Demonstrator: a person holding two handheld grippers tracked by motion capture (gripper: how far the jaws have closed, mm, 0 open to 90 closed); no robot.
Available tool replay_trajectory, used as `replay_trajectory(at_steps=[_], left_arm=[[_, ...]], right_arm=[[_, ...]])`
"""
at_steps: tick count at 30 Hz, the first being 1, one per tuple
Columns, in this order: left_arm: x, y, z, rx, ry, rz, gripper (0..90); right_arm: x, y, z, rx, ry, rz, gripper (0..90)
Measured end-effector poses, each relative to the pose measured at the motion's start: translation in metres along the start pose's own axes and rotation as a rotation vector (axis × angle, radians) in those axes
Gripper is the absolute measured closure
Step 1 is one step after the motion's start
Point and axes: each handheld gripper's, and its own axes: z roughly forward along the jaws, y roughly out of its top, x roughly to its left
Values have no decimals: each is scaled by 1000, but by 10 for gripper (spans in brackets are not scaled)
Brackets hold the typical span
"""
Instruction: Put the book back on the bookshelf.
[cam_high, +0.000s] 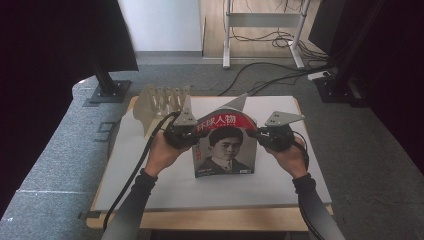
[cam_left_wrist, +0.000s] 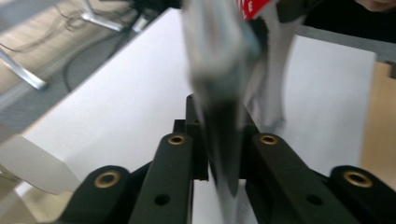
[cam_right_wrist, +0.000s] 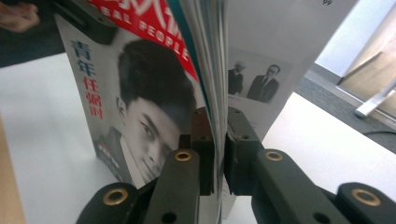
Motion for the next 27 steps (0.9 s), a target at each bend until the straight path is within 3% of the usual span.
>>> replay_trajectory(at_steps=[1, 4, 9, 18, 27], left_arm=[[0, 0, 0, 0, 0, 0, 851], [4, 0, -3, 19, -52, -16, 862], [5, 0, -5, 19, -66, -27, 869], [12, -3, -20, 6, -17, -53, 872], [20, -8, -39, -18, 21, -94, 873]], right_arm=[[0, 0, 0, 0, 0, 0, 807], [-3, -3, 0, 6, -2, 16, 777], [-6, -9, 0, 20, -22, 26, 678], [-16, -36, 1, 69, -63, 86, 472], [-20, -63, 8, 132, -66, 135, 360]])
